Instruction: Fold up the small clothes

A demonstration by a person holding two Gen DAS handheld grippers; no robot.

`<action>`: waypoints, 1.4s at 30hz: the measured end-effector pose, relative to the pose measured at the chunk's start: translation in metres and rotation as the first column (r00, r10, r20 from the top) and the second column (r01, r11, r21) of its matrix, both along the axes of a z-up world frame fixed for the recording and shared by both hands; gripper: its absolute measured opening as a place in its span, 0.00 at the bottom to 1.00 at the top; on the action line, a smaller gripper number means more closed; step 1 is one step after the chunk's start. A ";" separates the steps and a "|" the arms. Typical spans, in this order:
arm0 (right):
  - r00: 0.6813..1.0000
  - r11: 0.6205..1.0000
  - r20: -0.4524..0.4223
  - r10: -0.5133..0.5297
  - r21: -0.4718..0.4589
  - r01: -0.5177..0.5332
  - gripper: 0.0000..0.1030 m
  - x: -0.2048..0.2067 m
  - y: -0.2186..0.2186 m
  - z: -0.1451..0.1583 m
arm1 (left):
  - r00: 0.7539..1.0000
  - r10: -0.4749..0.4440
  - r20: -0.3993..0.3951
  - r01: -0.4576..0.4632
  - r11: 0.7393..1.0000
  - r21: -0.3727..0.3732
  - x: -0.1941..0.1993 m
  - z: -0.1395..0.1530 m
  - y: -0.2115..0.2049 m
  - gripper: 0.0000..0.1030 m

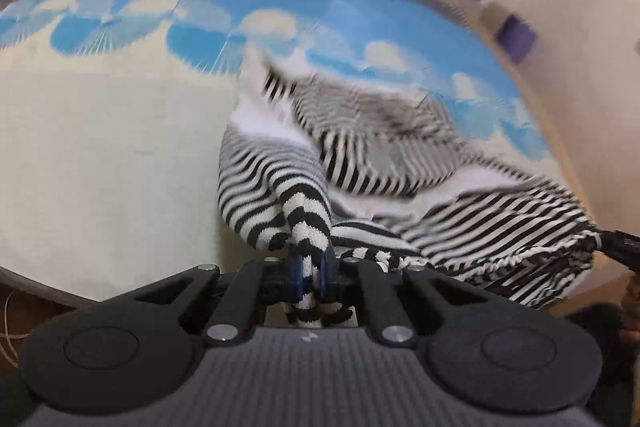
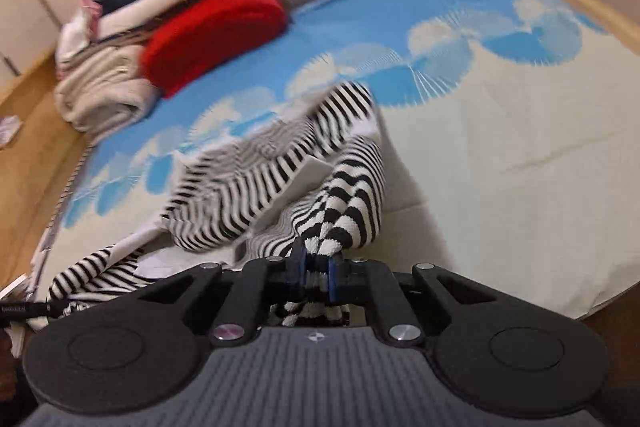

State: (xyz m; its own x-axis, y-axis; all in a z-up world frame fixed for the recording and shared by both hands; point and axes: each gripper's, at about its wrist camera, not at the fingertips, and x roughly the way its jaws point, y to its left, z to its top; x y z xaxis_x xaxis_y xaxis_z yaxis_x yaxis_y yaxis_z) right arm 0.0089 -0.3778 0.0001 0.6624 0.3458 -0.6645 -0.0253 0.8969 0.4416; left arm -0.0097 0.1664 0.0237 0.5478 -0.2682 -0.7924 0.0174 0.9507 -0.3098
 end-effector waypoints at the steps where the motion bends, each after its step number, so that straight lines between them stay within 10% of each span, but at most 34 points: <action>1: 1.000 1.000 0.000 0.003 0.016 -0.003 0.09 -0.010 -0.004 0.009 | 1.000 -0.008 0.010 0.008 1.000 -0.017 -0.008 0.008 0.004 0.08; 7: 0.998 0.998 -0.066 0.009 0.059 -0.005 0.09 -0.025 -0.016 0.029 | 1.000 -0.012 -0.011 0.011 0.992 -0.122 -0.004 0.012 0.021 0.08; 14: 0.980 0.995 -0.195 -0.045 0.077 0.061 0.09 0.104 -0.007 -0.022 | 0.989 0.052 -0.135 -0.069 0.990 -0.120 0.135 -0.054 0.031 0.09; 21: 0.958 0.966 -0.242 -0.154 0.165 0.197 0.32 0.209 -0.017 -0.093 | 0.923 0.228 -0.309 -0.319 0.902 -0.289 0.226 -0.130 0.080 0.30; 25: 0.945 0.924 -0.236 -0.228 0.252 0.286 0.43 0.204 -0.043 -0.096 | 0.959 0.198 -0.203 -0.252 0.923 -0.291 0.223 -0.106 0.087 0.48; 33: 0.994 0.993 -0.077 0.079 -0.076 -0.085 0.51 0.196 -0.004 -0.096 | 0.989 0.025 -0.148 -0.024 1.000 0.007 0.195 -0.107 0.046 0.68; 38: 0.964 0.915 0.022 0.265 -0.320 -0.244 0.66 0.176 0.025 -0.104 | 0.990 -0.107 -0.094 0.125 0.970 0.210 0.181 -0.122 0.014 0.75; 42: 0.906 0.784 0.023 0.422 -0.511 -0.352 0.66 0.166 0.053 -0.122 | 0.991 -0.133 -0.008 0.129 0.944 0.304 0.184 -0.126 -0.001 0.75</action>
State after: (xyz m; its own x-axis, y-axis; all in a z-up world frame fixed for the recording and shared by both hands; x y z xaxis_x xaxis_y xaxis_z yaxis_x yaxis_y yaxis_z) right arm 0.1748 -0.3247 -0.1219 0.6339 0.2482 -0.7325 -0.4415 0.8937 -0.0793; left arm 0.1741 0.1653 -0.1028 0.5346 -0.0867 -0.8407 0.1498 0.9887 -0.0067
